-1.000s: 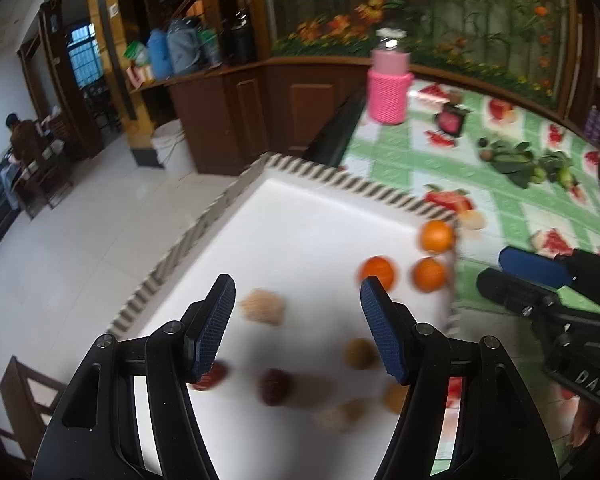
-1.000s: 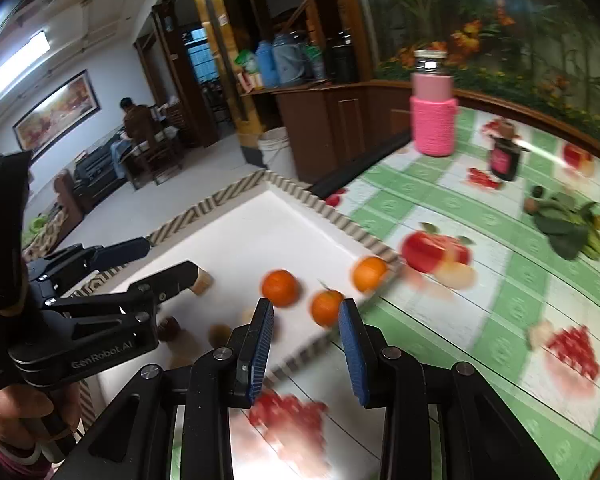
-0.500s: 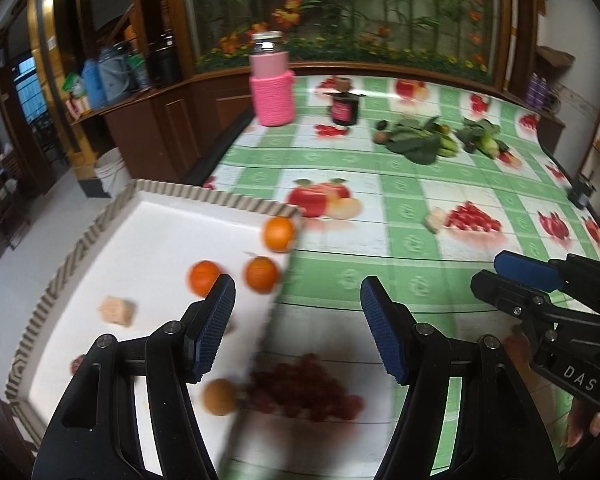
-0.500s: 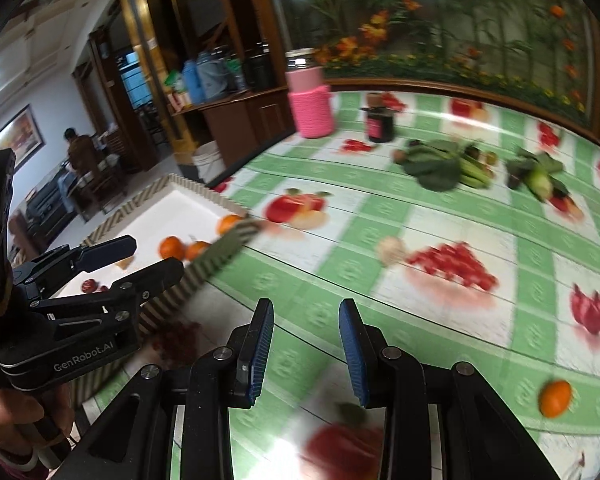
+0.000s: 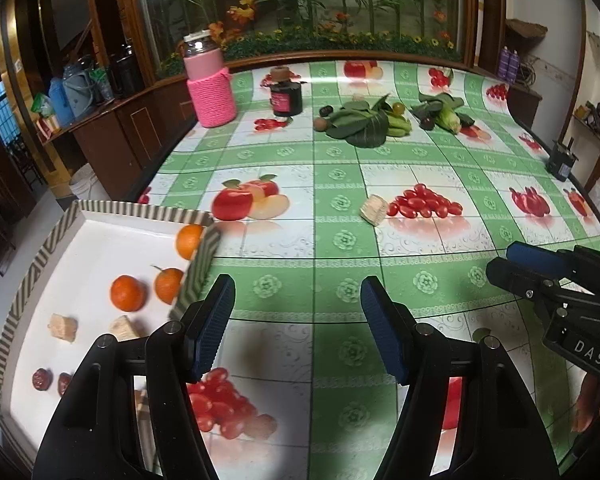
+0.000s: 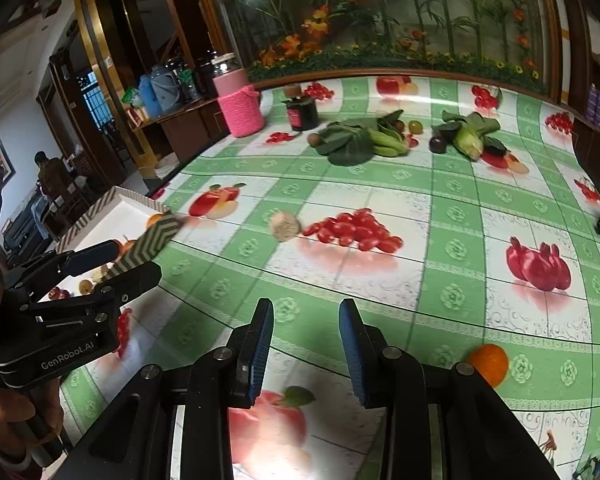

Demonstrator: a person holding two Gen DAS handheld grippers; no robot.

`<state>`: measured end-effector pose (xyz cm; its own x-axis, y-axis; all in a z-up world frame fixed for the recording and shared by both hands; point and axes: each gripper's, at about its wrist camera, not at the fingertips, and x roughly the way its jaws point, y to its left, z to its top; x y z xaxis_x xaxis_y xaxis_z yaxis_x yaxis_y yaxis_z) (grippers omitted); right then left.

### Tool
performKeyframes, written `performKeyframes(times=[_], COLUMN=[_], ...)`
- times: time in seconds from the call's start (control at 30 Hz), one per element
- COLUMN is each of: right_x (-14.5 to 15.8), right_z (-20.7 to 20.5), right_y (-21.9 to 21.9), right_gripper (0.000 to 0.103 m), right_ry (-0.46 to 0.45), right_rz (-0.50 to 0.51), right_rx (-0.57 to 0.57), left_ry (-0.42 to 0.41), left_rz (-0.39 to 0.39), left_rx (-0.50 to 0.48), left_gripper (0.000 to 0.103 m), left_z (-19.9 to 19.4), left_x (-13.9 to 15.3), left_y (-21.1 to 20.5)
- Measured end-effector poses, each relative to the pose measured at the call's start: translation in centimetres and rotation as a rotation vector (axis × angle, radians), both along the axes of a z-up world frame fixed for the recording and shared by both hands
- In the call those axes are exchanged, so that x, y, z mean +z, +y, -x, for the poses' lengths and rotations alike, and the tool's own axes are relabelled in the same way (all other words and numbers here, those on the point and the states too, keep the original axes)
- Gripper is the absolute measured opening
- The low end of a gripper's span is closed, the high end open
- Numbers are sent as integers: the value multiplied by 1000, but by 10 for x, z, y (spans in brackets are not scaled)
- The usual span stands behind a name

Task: Organize fruits
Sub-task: 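Move both open grippers back over the tablecloth, then grasp the last orange with the right gripper while the left gripper grasps a beige cube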

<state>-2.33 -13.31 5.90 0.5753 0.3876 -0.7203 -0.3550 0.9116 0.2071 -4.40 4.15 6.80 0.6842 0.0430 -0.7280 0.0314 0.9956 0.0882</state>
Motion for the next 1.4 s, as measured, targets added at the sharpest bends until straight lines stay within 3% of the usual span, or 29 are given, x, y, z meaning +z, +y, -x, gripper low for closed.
performKeyframes(times=[0.37, 0.73, 0.93, 1.07, 1.13, 1.27, 1.4], right_x=[-9, -18, -11, -14, -15, -16, -19], right_z=[-19, -26, -24, -24, -23, -15, -5], right_y=[-23, -102, -129, -143, -150, -151, -126], right_gripper=[33, 34, 35, 35, 35, 38, 38], right_ry=[16, 50, 30, 49, 56, 81, 87], right_rz=[39, 19, -2, 16, -2, -98, -52], right_rx=[-24, -179, -237, -271, -286, -226, -146], left_ry=[78, 137, 132, 147, 136, 128, 155], left_rz=[36, 69, 125, 210, 205, 187, 179], left_rx=[-45, -56, -31, 5, 25, 33, -2], left_gripper=[66, 66, 66, 66, 66, 66, 66], left_z=[-32, -74, -76, -78, -77, -77, -80], left_x=[-19, -30, -19, -7, -2, -1, -10], left_y=[-19, -30, -13, 14, 21, 25, 10])
